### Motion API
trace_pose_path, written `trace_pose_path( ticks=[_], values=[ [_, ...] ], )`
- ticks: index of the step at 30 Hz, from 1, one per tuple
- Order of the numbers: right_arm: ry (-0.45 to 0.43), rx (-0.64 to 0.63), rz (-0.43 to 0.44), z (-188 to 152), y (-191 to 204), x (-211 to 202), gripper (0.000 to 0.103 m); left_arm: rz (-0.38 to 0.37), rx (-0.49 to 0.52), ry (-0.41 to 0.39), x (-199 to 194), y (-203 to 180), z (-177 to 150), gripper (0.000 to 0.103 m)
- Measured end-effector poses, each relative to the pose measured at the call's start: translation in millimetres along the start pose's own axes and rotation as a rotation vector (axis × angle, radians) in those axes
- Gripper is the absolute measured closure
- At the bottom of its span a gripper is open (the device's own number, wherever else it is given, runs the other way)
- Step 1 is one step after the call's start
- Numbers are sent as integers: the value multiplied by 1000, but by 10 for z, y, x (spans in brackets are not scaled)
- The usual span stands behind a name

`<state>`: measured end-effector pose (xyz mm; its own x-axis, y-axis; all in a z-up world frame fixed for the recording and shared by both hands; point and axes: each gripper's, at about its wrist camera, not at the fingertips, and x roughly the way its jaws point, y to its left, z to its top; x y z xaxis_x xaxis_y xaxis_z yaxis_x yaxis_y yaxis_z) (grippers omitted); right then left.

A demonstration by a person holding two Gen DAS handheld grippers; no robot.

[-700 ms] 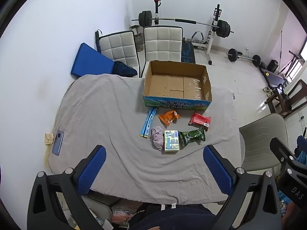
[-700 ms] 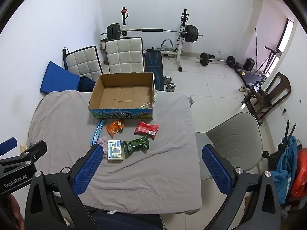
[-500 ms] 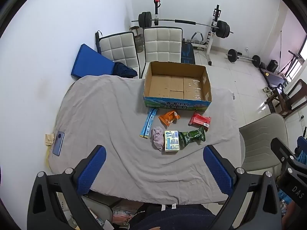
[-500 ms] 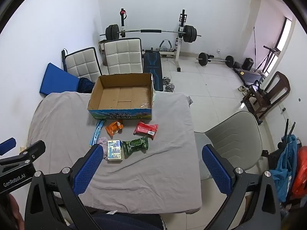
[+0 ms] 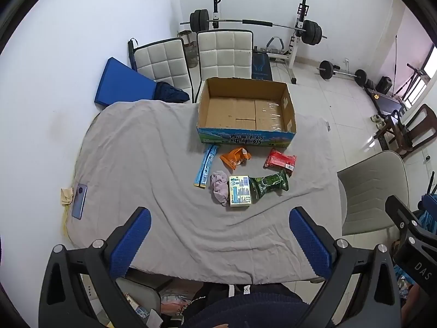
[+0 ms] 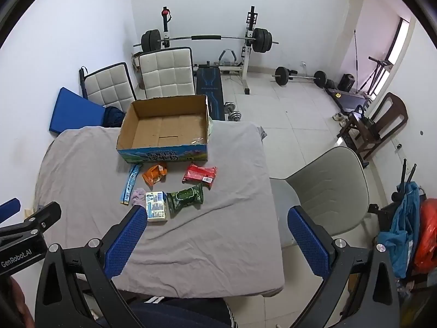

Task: Organize soft objects

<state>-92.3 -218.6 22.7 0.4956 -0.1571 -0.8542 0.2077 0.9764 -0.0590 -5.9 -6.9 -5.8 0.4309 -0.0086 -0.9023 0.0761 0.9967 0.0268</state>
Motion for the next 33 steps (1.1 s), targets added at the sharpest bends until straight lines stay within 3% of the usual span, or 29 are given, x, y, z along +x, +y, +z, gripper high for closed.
trace_pose_path(
  ticks=[33],
  values=[
    [2,-12,3,-92,9,65,0,17,-23,4,66,23,-118,0]
  ],
)
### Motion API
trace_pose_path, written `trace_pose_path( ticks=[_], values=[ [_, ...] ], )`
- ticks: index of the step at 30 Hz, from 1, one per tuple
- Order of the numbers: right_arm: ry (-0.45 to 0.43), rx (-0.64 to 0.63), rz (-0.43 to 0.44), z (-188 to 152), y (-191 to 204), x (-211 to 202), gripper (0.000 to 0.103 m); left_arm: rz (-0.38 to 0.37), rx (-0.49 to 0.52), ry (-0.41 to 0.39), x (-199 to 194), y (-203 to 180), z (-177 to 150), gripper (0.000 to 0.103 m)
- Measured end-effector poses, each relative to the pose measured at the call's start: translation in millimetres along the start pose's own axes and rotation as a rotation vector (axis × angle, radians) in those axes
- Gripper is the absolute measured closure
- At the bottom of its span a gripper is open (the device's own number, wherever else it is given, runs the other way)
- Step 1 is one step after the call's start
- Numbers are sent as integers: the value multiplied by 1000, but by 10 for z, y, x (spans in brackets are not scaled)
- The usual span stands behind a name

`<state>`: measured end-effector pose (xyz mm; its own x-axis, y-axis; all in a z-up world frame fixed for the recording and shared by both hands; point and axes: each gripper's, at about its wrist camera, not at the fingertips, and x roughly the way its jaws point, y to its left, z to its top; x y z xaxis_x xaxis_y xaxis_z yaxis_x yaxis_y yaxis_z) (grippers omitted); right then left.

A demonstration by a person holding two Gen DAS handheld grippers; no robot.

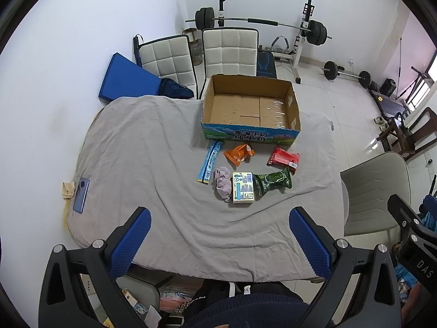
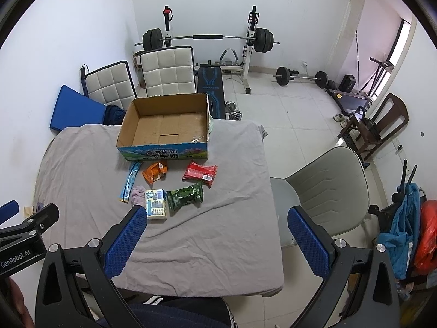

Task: Organize soft objects

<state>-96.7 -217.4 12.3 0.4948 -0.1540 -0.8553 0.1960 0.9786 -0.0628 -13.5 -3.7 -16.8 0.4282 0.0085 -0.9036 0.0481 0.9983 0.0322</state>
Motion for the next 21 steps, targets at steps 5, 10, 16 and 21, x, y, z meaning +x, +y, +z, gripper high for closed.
trace_pose_path(
  ticks=[5,10,16,21],
  values=[
    [6,-2,1,2,13,32,0,-2,-3,1,-8,17,10,0],
    [9,-3,6,-5,17,44,0,-3,-2,2,-5,27,18,0],
    [11,-5,4,-30,13,51,0,-7,-1,4,-4,27,12,0],
    [7,-4,0,-36,22,48,0,-9,1,0,6,23,14,0]
  ],
)
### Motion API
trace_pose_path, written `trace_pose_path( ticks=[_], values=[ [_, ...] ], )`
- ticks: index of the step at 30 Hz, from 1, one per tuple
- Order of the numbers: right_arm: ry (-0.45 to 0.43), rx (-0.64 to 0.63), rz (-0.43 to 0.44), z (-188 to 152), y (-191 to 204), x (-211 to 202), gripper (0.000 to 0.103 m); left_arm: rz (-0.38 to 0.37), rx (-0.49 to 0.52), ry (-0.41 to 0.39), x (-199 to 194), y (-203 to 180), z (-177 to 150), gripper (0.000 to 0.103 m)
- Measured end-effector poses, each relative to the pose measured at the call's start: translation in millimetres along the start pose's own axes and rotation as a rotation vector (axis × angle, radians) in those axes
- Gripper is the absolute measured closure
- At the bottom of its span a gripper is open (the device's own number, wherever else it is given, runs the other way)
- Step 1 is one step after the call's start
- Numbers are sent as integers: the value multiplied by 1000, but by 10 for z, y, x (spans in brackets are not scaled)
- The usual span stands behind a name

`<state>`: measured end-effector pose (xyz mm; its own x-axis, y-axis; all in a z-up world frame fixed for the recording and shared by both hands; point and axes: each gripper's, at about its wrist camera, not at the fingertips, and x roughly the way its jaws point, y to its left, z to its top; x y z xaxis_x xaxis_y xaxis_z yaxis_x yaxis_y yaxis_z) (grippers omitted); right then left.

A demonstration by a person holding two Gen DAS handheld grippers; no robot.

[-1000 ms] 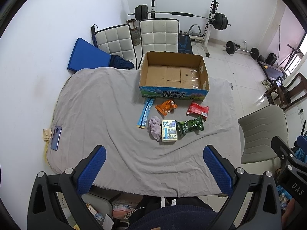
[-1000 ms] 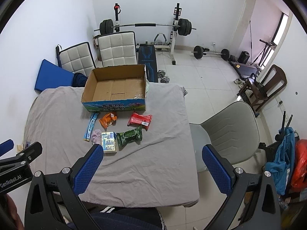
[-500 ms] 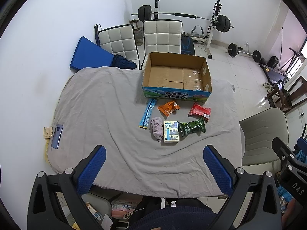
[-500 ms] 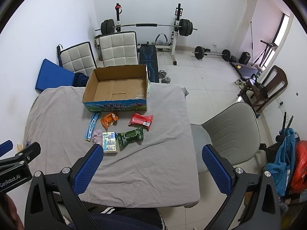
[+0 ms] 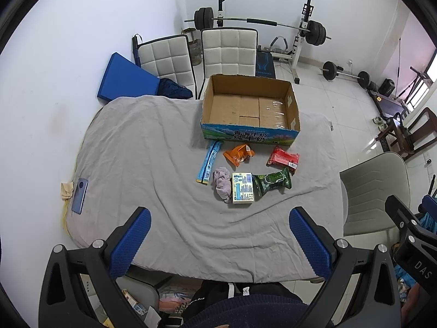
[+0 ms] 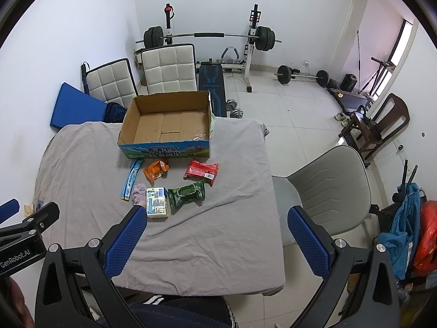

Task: Organize soft objects

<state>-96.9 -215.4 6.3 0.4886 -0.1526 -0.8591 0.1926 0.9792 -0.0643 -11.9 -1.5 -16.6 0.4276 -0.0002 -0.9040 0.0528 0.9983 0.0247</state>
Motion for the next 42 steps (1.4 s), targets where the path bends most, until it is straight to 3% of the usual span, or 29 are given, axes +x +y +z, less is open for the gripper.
trace_pose_path(
  ticks=[28,34,40,42],
  values=[
    [13,12,2,46,87,68,0,0,-8,18,139,19,69,0],
    [96,7,45,93,228,562,0,42,-71,55,656,265,182,0],
    [255,-46,96,32,654,1613,0,119,-89,140,1500,545,198,0],
    [299,-69,79,-30,830,1983,0,115,-86,183,1835,605,183,0]
  ],
)
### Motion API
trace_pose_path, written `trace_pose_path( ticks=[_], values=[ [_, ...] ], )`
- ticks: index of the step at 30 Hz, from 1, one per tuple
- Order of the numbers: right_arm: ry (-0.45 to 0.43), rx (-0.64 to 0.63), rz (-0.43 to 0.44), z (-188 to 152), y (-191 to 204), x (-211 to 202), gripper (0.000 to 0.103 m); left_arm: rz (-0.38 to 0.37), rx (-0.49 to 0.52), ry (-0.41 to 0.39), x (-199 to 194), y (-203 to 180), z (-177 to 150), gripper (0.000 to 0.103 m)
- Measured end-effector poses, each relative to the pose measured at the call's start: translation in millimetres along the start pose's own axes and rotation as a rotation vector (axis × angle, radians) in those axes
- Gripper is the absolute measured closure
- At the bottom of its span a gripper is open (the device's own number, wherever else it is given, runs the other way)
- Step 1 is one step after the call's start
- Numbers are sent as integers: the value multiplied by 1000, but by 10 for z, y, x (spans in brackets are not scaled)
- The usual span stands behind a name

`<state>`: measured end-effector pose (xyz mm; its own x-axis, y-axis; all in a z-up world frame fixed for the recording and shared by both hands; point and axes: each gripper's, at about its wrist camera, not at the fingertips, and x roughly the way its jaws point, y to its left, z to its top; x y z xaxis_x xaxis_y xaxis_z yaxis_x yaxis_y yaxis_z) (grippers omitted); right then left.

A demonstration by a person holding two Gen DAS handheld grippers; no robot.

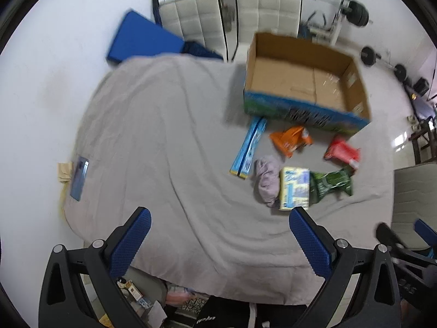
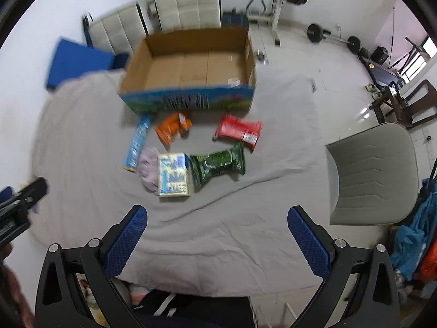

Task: Organize soft objects
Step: 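Grasp the yellow tissue pack with the right gripper while the left gripper grasps the lilac cloth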

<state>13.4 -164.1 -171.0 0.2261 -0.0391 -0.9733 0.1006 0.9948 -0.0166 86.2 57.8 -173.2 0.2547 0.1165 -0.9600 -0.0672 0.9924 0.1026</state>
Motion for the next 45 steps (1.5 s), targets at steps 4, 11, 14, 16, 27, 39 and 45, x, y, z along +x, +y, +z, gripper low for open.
trace_pose_path(
  ticks=[4,11,14,16,27,39,45],
  values=[
    [109,-13,50,174,288,859,0,9,9,81,625,34,82,0],
    [282,76,145,362,614,2208,8,-8,22,183,1438,49,174,0],
    [339,91,173,356,711,2563,20,-55,2,221,1659,77,197,0],
    [370,76,156,334,770,2743,32,-99,4,246,1743,69,192,0],
    [435,146,140,-122,470,3016,34,-241,81,320,2106,-365,290,1],
    [452,207,125,61,495,3230,34,-213,166,369,2438,-720,219,62],
    [470,216,148,83,644,3447,33,-196,168,391,2461,-513,-184,59]
  ],
)
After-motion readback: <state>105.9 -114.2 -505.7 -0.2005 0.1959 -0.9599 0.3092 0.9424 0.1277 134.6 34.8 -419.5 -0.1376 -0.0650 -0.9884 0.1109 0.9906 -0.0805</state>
